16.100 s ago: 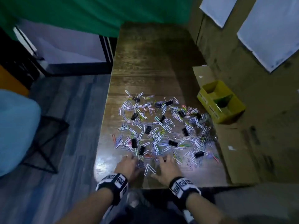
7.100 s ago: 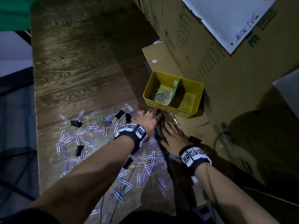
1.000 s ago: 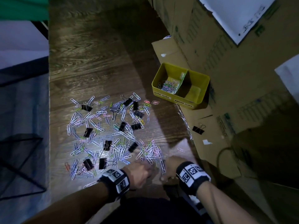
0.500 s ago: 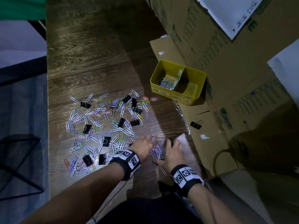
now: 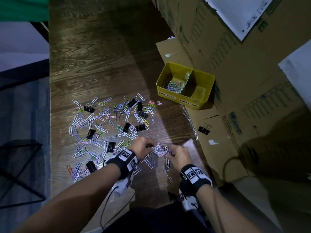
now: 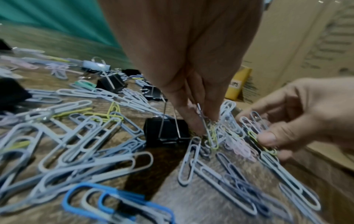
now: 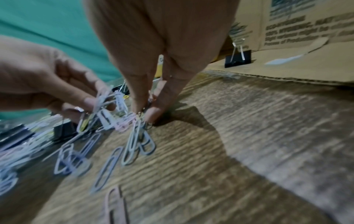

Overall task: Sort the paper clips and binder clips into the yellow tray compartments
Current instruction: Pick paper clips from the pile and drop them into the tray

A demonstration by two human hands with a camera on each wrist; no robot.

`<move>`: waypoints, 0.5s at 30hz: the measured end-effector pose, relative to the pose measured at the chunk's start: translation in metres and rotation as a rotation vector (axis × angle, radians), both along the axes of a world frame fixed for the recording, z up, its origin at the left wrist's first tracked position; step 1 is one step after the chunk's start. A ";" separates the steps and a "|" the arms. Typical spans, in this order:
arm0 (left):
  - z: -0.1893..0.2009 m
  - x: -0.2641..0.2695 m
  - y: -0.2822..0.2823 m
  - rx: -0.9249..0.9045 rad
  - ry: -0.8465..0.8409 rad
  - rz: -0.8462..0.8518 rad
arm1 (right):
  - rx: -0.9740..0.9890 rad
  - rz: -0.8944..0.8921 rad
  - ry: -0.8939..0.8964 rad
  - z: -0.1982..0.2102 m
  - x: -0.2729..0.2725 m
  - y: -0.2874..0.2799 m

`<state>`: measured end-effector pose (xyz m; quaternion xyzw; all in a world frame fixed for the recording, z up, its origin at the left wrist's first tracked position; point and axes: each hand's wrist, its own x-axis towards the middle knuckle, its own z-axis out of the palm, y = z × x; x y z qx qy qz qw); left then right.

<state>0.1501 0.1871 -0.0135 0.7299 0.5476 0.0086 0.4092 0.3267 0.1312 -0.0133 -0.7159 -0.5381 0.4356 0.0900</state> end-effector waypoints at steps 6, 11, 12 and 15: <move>0.007 -0.013 0.010 -0.345 -0.284 0.401 | -0.037 -0.136 0.216 0.002 0.020 0.008; 0.031 -0.021 0.027 -0.492 -0.517 0.530 | -0.009 -0.311 0.429 0.016 0.030 0.018; 0.036 -0.023 0.033 -0.508 -0.527 0.527 | 0.003 -0.349 0.496 0.023 0.033 0.021; 0.056 -0.023 0.055 -0.529 -0.564 0.495 | 0.069 -0.440 0.634 0.047 0.037 0.033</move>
